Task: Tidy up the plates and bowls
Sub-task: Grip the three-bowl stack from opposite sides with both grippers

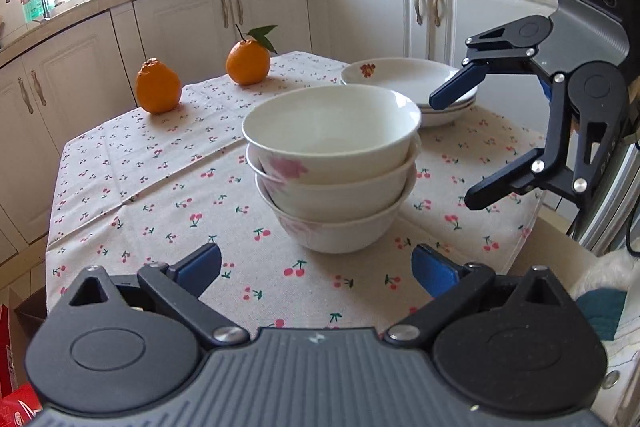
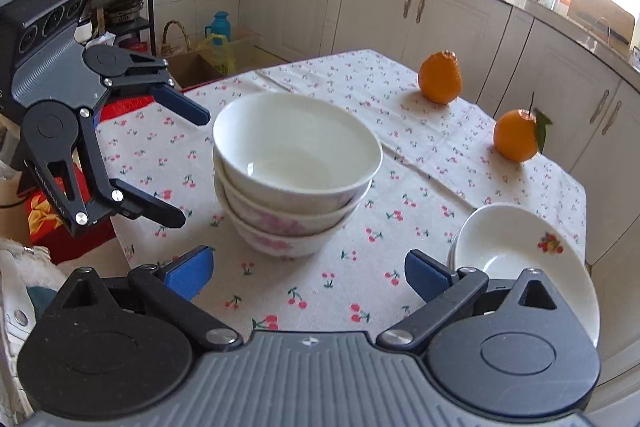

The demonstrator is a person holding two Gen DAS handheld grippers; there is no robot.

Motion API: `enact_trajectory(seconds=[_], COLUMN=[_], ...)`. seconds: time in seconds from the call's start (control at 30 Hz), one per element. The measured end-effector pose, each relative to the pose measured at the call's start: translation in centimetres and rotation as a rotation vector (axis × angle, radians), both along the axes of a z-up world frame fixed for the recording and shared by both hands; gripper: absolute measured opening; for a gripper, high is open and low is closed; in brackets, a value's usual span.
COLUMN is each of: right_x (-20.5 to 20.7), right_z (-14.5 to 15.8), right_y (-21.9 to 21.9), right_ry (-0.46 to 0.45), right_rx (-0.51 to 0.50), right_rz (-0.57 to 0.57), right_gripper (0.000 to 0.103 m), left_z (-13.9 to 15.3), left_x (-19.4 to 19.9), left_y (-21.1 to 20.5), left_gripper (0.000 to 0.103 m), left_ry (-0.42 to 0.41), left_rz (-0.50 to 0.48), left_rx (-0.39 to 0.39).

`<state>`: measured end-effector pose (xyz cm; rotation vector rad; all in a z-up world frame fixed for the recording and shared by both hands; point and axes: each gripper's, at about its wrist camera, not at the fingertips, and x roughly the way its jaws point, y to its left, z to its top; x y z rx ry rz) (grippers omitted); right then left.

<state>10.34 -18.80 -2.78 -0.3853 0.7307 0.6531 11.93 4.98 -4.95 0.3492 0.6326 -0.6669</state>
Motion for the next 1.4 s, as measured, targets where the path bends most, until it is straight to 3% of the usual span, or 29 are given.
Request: enact_trajectory(seconds=[0.23, 0.53, 0.6, 1.03, 1.4], right_x=[0.7, 3.1, 3.3, 3.8, 5.9], right_z=[-2.4, -4.6, -4.8, -5.0, -3.2], right_y=[0.0, -0.1, -0.2, -0.3, 1.7], right_ry=[0.045, 0.158, 0.152, 0.107, 0.048], right_rx=[-0.022, 0.018, 0.024, 0.057, -0.057], right_rz=[0.013, 0.021, 0.027, 0.053, 0.223], right_gripper=[0.103, 0.103, 0.103, 0.103, 0.103], left_z=[-1.5, -2.6, -2.8, -3.1, -1.9], left_x=[0.7, 2.8, 3.4, 4.2, 5.5], left_y=[-0.8, -0.9, -0.5, -0.4, -0.8], left_gripper=[0.101, 0.102, 0.103, 0.103, 0.100], left_ry=[0.024, 0.118, 0.156, 0.119, 0.109], left_rz=[-0.019, -0.062, -0.059, -0.105, -0.246], left_rx=[0.054, 0.033, 0.005, -0.020, 0.007])
